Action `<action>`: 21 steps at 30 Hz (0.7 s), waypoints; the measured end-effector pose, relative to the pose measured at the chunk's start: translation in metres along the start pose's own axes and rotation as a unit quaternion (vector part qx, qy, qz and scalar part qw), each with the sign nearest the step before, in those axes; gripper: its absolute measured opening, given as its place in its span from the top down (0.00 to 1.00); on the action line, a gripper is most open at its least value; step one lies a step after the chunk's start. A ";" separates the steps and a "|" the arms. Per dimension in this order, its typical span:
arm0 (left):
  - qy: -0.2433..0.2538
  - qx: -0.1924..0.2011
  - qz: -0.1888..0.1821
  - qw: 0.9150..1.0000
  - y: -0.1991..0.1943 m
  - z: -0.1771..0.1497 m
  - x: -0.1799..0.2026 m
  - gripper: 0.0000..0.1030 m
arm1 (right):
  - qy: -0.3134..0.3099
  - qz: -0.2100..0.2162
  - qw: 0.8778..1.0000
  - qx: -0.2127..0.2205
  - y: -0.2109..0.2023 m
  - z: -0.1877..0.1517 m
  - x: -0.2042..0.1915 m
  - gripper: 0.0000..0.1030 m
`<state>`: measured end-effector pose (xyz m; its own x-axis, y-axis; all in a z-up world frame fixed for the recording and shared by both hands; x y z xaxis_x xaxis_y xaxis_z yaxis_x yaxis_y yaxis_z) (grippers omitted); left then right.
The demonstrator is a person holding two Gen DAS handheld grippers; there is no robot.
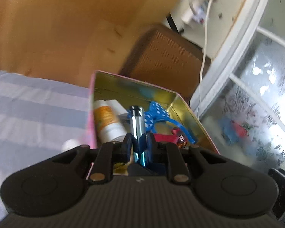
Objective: Organize rigid objects
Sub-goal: 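Carry the blue lighter over the pink tin and release it inside, then grasp the white plastic clip with the right tool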
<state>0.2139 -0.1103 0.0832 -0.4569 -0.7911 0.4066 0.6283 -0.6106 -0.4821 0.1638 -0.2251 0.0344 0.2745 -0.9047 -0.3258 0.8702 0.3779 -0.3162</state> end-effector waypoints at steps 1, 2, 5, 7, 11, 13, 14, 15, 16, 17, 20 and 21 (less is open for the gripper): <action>0.010 -0.005 0.011 1.000 0.011 0.001 0.001 0.63 | -0.005 -0.014 1.000 0.020 0.000 -0.002 0.009 0.74; 0.019 -0.004 0.032 0.999 0.019 0.000 0.004 0.56 | -0.007 -0.030 0.998 0.046 -0.003 -0.005 0.019 0.68; 0.029 0.018 0.058 0.998 0.017 -0.007 0.001 0.51 | -0.003 -0.102 0.993 0.055 0.002 -0.007 0.040 0.55; 0.018 0.033 0.051 0.998 0.003 -0.010 -0.007 0.51 | 0.005 -0.088 0.993 0.082 -0.005 -0.004 0.044 0.55; -0.006 0.078 0.077 0.994 -0.045 -0.018 -0.043 0.49 | -0.003 -0.089 0.993 0.079 -0.002 -0.008 0.041 0.55; -0.009 0.078 0.119 0.990 -0.064 -0.027 -0.064 0.49 | -0.009 -0.086 0.993 0.083 -0.009 -0.011 0.036 0.55; -0.011 0.073 0.142 0.987 -0.072 -0.034 -0.075 0.49 | -0.012 -0.083 0.993 0.086 -0.010 -0.010 0.036 0.55; -0.015 0.066 0.156 0.985 -0.079 -0.041 -0.086 0.49 | -0.018 -0.081 0.993 0.090 -0.011 -0.012 0.034 0.55; -0.022 0.058 0.163 0.985 -0.086 -0.050 -0.096 0.49 | -0.024 -0.078 0.992 0.094 -0.012 -0.012 0.030 0.55; -0.028 0.052 0.170 0.984 -0.094 -0.061 -0.105 0.49 | -0.029 -0.070 0.992 0.098 -0.016 -0.012 0.026 0.55; -0.037 0.046 0.201 0.978 -0.109 -0.083 -0.128 0.49 | -0.028 -0.004 0.995 0.091 -0.030 -0.013 0.007 0.55; -0.038 0.044 0.212 0.976 -0.110 -0.085 -0.133 0.49 | -0.032 0.026 0.996 0.076 -0.032 -0.016 -0.004 0.55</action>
Point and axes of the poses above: each gripper's, at about its wrist camera, not at the fingertips, and y roughly the way its jaws point, x to its right, z to its top, the point moved 2 cm from there along y, roughly the way its jaws point
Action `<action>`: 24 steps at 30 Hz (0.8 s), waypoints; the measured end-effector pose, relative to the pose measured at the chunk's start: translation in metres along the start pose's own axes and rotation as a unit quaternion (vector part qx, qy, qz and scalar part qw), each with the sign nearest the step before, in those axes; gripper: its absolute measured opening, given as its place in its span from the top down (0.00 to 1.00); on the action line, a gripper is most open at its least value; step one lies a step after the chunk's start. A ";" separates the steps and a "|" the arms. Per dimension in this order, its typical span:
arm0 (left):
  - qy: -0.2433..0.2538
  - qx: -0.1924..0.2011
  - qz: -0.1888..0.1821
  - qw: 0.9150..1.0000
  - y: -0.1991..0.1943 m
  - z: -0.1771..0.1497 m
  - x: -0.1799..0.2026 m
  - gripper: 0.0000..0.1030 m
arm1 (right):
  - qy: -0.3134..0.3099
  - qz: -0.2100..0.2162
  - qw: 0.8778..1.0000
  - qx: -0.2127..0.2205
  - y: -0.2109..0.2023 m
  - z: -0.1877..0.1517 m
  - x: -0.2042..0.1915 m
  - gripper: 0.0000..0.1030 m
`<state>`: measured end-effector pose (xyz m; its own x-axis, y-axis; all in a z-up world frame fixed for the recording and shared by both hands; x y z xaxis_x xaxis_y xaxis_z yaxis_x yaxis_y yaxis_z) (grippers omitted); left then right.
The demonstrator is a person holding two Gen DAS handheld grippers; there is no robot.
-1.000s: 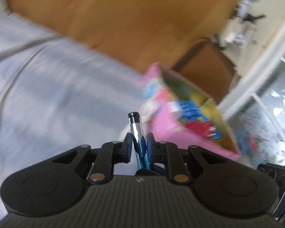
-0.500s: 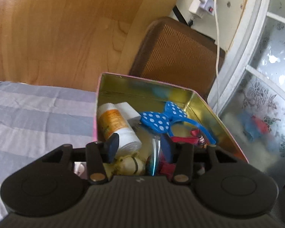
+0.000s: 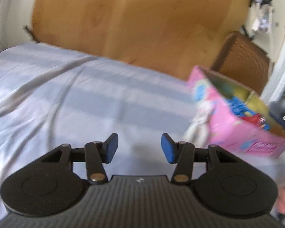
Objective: Organize rigid objects
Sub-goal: 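Grasp the white plastic clip with the right tool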
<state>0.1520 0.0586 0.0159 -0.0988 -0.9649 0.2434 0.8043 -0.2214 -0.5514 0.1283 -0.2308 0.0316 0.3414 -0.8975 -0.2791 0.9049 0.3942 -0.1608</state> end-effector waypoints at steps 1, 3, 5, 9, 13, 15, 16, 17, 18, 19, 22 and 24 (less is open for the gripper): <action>0.001 0.000 0.012 1.000 0.000 -0.003 -0.008 0.49 | -0.007 0.017 1.000 -0.016 0.001 -0.003 -0.010 0.55; 0.001 0.004 0.028 1.000 0.000 -0.007 -0.021 0.49 | -0.045 0.022 0.997 -0.065 0.012 -0.015 -0.037 0.57; -0.005 0.020 0.020 1.000 0.000 -0.009 -0.029 0.49 | -0.081 0.007 0.991 -0.110 0.031 -0.029 -0.056 0.68; -0.002 0.031 0.017 0.999 0.001 -0.007 -0.024 0.49 | -0.106 -0.042 0.977 -0.181 0.074 -0.047 -0.068 0.78; 0.020 0.041 0.002 0.999 -0.002 -0.011 -0.019 0.49 | -0.121 -0.093 0.967 -0.205 0.099 -0.060 -0.067 0.81; 0.026 0.044 -0.008 0.999 -0.004 -0.013 -0.019 0.49 | -0.113 -0.091 0.967 -0.209 0.101 -0.061 -0.067 0.88; 0.027 0.045 -0.015 0.999 -0.005 -0.014 -0.020 0.48 | -0.117 -0.093 0.967 -0.208 0.100 -0.062 -0.069 0.88; 0.026 0.047 -0.024 0.998 -0.007 -0.014 -0.021 0.45 | -0.123 -0.091 0.967 -0.205 0.098 -0.062 -0.070 0.89; 0.024 0.049 -0.035 0.998 -0.008 -0.014 -0.022 0.42 | -0.123 -0.079 0.968 -0.206 0.094 -0.064 -0.073 0.89; 0.022 0.051 -0.048 0.997 -0.010 -0.014 -0.023 0.40 | -0.117 -0.056 0.970 -0.208 0.088 -0.065 -0.076 0.89; 0.001 0.050 -0.094 0.994 -0.022 -0.016 -0.024 0.39 | -0.124 -0.013 0.968 -0.218 0.066 -0.072 -0.091 0.90; -0.027 0.038 -0.138 0.989 -0.029 -0.019 -0.021 0.39 | -0.142 0.014 0.966 -0.215 0.049 -0.076 -0.104 0.90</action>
Point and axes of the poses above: each gripper's, at about its wrist camera, not at the fingertips, and y roughly the way its jaws point, x to its right, z to its top, the point moved 2 cm from there along y, roughly the way its jaws point
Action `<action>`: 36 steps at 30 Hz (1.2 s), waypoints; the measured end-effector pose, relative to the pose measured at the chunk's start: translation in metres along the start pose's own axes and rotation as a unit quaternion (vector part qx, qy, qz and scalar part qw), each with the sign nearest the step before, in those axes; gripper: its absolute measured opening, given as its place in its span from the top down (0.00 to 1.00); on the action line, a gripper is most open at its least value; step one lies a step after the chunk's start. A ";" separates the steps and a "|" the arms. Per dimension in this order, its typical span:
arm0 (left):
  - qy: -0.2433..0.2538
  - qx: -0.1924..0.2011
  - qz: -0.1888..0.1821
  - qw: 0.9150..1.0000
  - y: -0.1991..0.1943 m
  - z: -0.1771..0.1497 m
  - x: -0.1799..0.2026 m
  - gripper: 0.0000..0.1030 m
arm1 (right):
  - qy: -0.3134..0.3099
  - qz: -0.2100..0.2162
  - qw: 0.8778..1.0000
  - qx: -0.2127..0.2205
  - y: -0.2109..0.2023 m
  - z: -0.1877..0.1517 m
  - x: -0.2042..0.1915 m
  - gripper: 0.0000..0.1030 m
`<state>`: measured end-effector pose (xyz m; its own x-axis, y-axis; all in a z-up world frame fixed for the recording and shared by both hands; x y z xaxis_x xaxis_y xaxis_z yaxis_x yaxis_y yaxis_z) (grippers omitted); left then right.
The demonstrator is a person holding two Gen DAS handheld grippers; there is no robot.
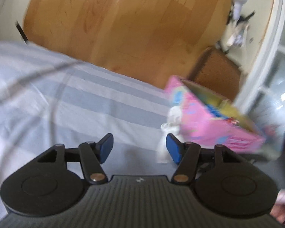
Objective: Organize rigid objects
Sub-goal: 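Grasp the white plastic clip with the right tool, then carry the white clip over the pink tin and release it inside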
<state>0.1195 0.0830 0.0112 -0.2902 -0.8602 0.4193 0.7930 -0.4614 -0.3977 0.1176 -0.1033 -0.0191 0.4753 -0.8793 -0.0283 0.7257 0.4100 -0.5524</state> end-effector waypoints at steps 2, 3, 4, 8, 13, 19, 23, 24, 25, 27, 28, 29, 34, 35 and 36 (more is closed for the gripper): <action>0.008 -0.013 -0.020 1.000 -0.001 -0.004 0.013 0.39 | -0.011 0.027 1.000 0.007 -0.011 -0.005 -0.013 0.96; 0.020 -0.021 -0.024 0.999 0.000 -0.006 0.023 0.39 | -0.015 0.038 0.999 0.010 -0.016 -0.009 -0.019 0.96; 0.028 -0.028 -0.025 0.999 0.003 -0.006 0.030 0.38 | -0.020 0.043 0.999 0.010 -0.018 -0.011 -0.023 0.96; 0.028 -0.042 -0.004 0.999 0.016 -0.001 0.041 0.39 | -0.048 0.017 0.999 0.011 -0.022 -0.017 -0.030 0.95; 0.031 -0.038 0.004 0.999 0.014 0.005 0.035 0.39 | 0.001 -0.008 1.000 0.026 -0.041 -0.018 0.007 0.89; -0.015 -0.055 -0.021 0.998 0.009 0.006 0.023 0.39 | 0.069 -0.009 0.996 0.055 -0.066 -0.022 0.053 0.76; -0.005 -0.069 -0.050 0.996 0.006 -0.004 0.038 0.38 | 0.027 -0.020 0.998 0.043 -0.052 -0.016 0.056 0.59; 0.003 -0.073 -0.052 0.996 0.007 -0.007 0.044 0.31 | 0.013 -0.010 0.999 0.031 -0.048 -0.014 0.056 0.58; 0.013 -0.076 -0.050 0.996 0.010 -0.008 0.048 0.25 | -0.002 -0.003 1.000 0.019 -0.043 -0.015 0.054 0.57; 0.039 -0.079 -0.038 0.995 0.017 -0.011 0.056 0.24 | -0.031 -0.004 1.000 0.004 -0.034 -0.018 0.048 0.57; 0.048 -0.082 -0.035 0.995 0.023 -0.012 0.058 0.26 | -0.040 -0.004 0.999 -0.010 -0.028 -0.019 0.046 0.61; 0.053 -0.089 -0.039 0.994 0.030 -0.013 0.059 0.29 | -0.044 0.002 0.999 -0.026 -0.020 -0.021 0.044 0.76; 0.061 -0.132 -0.073 0.987 0.049 -0.017 0.070 1.00 | -0.058 -0.018 0.998 0.010 -0.023 -0.024 0.029 0.93; 0.082 -0.123 -0.069 0.987 0.048 -0.013 0.078 1.00 | -0.056 -0.023 0.998 0.019 -0.026 -0.023 0.031 0.93; 0.092 -0.116 -0.071 0.986 0.047 -0.009 0.085 1.00 | -0.044 -0.023 0.998 0.030 -0.030 -0.020 0.035 0.93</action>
Point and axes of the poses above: each gripper's, at about its wrist camera, not at the fingertips, and y roughly the way its jaws point, x to its right, z to its top, the point moved 2 cm from there along y, roughly the way its jaws point
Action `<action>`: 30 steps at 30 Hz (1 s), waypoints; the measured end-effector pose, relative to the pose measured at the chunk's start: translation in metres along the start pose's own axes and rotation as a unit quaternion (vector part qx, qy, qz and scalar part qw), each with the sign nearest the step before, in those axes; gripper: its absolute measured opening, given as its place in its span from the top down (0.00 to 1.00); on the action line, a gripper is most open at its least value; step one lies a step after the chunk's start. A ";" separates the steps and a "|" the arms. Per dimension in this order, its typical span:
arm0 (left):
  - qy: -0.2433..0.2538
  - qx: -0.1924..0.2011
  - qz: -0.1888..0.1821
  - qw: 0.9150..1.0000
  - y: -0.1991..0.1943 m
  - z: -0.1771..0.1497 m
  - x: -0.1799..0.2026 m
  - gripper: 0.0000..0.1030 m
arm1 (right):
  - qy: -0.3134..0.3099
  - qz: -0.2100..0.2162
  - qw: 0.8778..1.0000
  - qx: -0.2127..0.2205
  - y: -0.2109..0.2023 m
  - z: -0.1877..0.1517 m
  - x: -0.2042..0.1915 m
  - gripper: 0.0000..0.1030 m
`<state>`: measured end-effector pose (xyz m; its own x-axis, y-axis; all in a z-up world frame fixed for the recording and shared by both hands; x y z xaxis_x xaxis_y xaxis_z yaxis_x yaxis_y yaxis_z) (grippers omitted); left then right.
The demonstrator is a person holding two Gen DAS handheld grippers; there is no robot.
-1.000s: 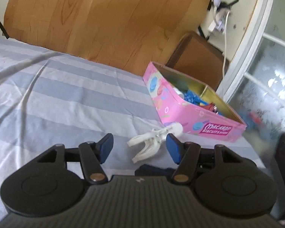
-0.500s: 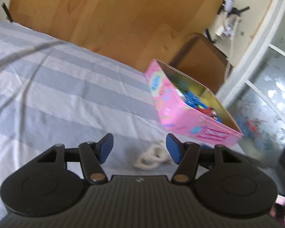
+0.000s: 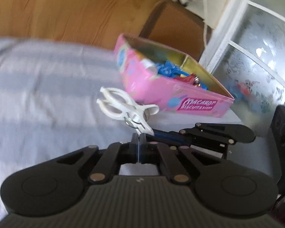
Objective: Organize rigid objects
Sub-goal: 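Carry the white clip over the pink tin and release it inside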
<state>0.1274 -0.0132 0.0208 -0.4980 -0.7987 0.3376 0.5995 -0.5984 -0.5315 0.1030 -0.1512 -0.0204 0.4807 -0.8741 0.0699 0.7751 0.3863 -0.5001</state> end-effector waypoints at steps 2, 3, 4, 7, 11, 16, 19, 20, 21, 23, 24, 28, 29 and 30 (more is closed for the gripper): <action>-0.002 0.015 -0.009 1.000 -0.004 0.012 0.006 0.94 | 0.017 -0.001 1.000 0.025 -0.008 0.005 0.010 0.93; -0.008 0.025 -0.015 1.000 -0.007 0.017 0.006 0.80 | 0.019 -0.007 0.999 0.039 -0.014 0.008 0.014 0.93; -0.021 0.034 -0.016 0.999 -0.009 0.021 0.005 0.52 | 0.020 -0.010 0.999 0.046 -0.018 0.010 0.017 0.93; -0.077 0.076 -0.014 0.994 -0.021 0.029 -0.006 0.15 | 0.035 -0.015 0.997 0.060 -0.027 0.008 0.030 0.93; -0.126 0.060 -0.039 0.989 -0.014 0.038 -0.014 0.15 | 0.037 -0.010 0.997 0.067 -0.036 0.004 0.034 0.94; -0.119 0.042 -0.076 0.989 0.006 0.053 0.005 0.53 | 0.024 -0.007 0.995 0.092 -0.050 0.004 0.031 0.94; -0.097 0.028 -0.089 0.991 0.023 0.071 0.019 0.60 | 0.006 -0.052 0.993 0.110 -0.060 0.007 0.036 0.93; -0.091 0.026 -0.095 0.991 0.029 0.079 0.025 0.60 | 0.006 -0.065 0.991 0.113 -0.061 0.009 0.042 0.93; -0.082 0.023 -0.098 0.991 0.037 0.087 0.032 0.60 | 0.011 -0.074 0.990 0.117 -0.062 0.011 0.051 0.93; -0.056 0.020 -0.101 0.993 0.053 0.101 0.048 0.60 | 0.025 -0.092 0.988 0.120 -0.063 0.014 0.069 0.93; -0.040 0.020 -0.097 0.994 0.064 0.109 0.056 0.60 | 0.033 -0.103 0.987 0.123 -0.062 0.016 0.079 0.93; 0.014 0.024 -0.031 0.999 0.124 0.137 0.078 0.30 | 0.079 -0.157 0.977 0.123 -0.032 0.028 0.121 0.89; 0.016 0.022 0.000 1.000 0.135 0.140 0.078 0.30 | 0.092 -0.169 0.976 0.106 -0.016 0.031 0.133 0.76; 0.014 0.018 0.025 0.999 0.143 0.140 0.077 0.31 | 0.109 -0.178 0.973 0.095 -0.006 0.029 0.144 0.70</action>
<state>0.2632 -0.1690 0.0796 -0.4843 -0.8260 0.2885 0.6463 -0.5600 -0.5183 0.1789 -0.2707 0.0179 0.0852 -0.9963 0.0144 0.9482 0.0766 -0.3082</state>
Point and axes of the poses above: each gripper's, at about its wrist camera, not at the fingertips, and y roughly the way its jaws point, x to its right, z to its top, the point moved 2 cm from there along y, roughly the way its jaws point
